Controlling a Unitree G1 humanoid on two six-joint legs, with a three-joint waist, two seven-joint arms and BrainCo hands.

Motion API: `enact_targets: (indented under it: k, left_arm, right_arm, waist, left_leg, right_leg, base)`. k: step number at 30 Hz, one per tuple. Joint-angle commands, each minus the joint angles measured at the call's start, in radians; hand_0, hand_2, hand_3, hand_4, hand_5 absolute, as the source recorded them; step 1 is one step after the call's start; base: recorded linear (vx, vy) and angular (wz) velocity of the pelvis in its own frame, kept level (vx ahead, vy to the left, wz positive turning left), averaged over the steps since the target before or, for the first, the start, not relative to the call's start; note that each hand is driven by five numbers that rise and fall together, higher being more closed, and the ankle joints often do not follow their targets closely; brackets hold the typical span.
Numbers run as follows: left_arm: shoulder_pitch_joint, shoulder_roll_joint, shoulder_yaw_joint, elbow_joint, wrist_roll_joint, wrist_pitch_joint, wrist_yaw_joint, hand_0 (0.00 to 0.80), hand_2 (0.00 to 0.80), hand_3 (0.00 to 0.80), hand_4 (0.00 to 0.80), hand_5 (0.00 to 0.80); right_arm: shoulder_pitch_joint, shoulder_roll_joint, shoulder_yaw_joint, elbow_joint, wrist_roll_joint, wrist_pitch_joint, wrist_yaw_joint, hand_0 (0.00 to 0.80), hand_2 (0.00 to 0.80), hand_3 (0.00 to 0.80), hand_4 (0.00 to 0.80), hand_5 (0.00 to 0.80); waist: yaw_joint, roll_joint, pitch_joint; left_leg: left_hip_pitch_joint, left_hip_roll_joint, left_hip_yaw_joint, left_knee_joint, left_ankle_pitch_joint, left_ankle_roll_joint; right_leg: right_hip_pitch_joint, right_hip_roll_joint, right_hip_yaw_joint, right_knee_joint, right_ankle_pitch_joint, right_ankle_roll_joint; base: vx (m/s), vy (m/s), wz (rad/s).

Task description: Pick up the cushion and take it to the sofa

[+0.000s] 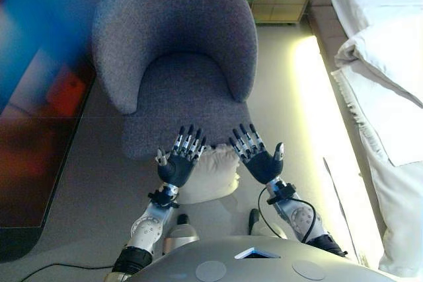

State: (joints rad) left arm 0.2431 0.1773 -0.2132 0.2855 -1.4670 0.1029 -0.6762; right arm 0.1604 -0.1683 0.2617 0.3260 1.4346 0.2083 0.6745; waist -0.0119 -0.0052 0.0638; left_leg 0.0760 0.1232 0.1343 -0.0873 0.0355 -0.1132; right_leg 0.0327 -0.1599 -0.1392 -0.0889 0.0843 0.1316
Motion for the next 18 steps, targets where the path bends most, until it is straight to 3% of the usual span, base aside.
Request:
enact_targets:
  k: [1,8,9,11,12,13,14,18]
  left_arm:
    - [-0.022,0.015,0.014,-0.082,0.017,-0.003,-0.015,0.000,0.000,0.000,0.000,0.000]
    - [-0.020,0.044,0.005,-0.080,0.118,-0.074,0.054,0.000,0.000,0.000,0.000,0.000]
    - [-0.021,0.054,0.003,-0.079,0.169,-0.114,0.090,0.000,0.000,0.000,0.000,0.000]
    - [-0.030,0.093,0.002,-0.068,0.372,-0.232,0.265,0.000,0.000,0.000,0.000,0.000]
    - [-0.032,0.099,0.001,-0.065,0.406,-0.249,0.293,0.000,0.000,0.000,0.000,0.000]
    - [-0.044,0.122,0.000,-0.057,0.546,-0.297,0.437,0.000,0.000,0.000,0.000,0.000]
    - [-0.053,0.135,0.022,-0.056,0.625,-0.291,0.507,0.000,0.000,0.000,0.000,0.000]
    - [-0.051,0.167,0.049,-0.025,0.723,-0.300,0.590,0.000,0.000,0.000,0.000,0.000]
  right_arm:
    - [-0.022,0.012,0.003,-0.090,-0.006,-0.017,0.028,0.000,0.000,0.000,0.000,0.000]
    - [-0.019,-0.006,0.017,-0.088,-0.067,-0.061,0.008,0.000,0.000,0.000,0.000,0.000]
    - [-0.019,-0.012,0.019,-0.088,-0.097,-0.081,-0.013,0.000,0.000,0.000,0.000,0.000]
    - [-0.020,-0.035,0.025,-0.082,-0.246,-0.198,-0.145,0.000,0.000,0.000,0.000,0.000]
    - [-0.021,-0.039,0.026,-0.079,-0.270,-0.215,-0.178,0.000,0.000,0.000,0.000,0.000]
    - [-0.032,-0.058,0.023,-0.061,-0.413,-0.285,-0.307,0.000,0.000,0.000,0.000,0.000]
    - [-0.036,-0.071,0.015,-0.059,-0.505,-0.300,-0.359,0.000,0.000,0.000,0.000,0.000]
    - [-0.036,-0.125,0.013,-0.061,-0.608,-0.318,-0.396,0.000,0.000,0.000,0.000,0.000]
  waist:
    - [-0.005,-0.009,0.000]
    - [-0.005,-0.008,0.004]
    - [-0.005,-0.008,0.004]
    - [-0.004,-0.007,0.006]
    - [-0.003,-0.007,0.007]
    - [-0.004,-0.007,0.009]
    - [-0.005,-0.009,0.010]
    - [0.000,-0.017,0.025]
  left_leg:
    - [-0.047,0.025,0.009,0.033,0.028,0.026]
    - [-0.045,0.024,0.006,0.033,0.030,0.025]
    - [-0.046,0.024,0.004,0.035,0.030,0.024]
    - [-0.050,0.022,-0.003,0.042,0.030,0.023]
    - [-0.051,0.022,-0.004,0.043,0.030,0.023]
    - [-0.050,0.019,-0.009,0.046,0.031,0.024]
    - [-0.050,0.017,-0.011,0.048,0.031,0.025]
    - [-0.067,0.016,-0.018,0.079,0.024,0.029]
  right_leg:
    - [0.006,-0.043,0.018,0.015,0.017,0.025]
    - [0.007,-0.043,0.017,0.014,0.018,0.025]
    - [0.007,-0.043,0.017,0.015,0.019,0.025]
    - [0.008,-0.043,0.017,0.018,0.018,0.024]
    - [0.008,-0.042,0.018,0.018,0.018,0.024]
    - [0.010,-0.041,0.021,0.020,0.019,0.023]
    - [0.010,-0.040,0.023,0.024,0.017,0.022]
    - [0.003,-0.043,0.025,0.055,0.000,0.018]
  base:
    - [0.000,0.000,0.00]
    - [0.000,0.000,0.00]
    - [0.000,0.000,0.00]
    - [0.000,0.000,0.00]
    - [0.039,0.006,0.00]
    - [0.055,0.005,0.00]
    - [0.063,0.004,0.00]
    - [0.054,-0.013,0.01]
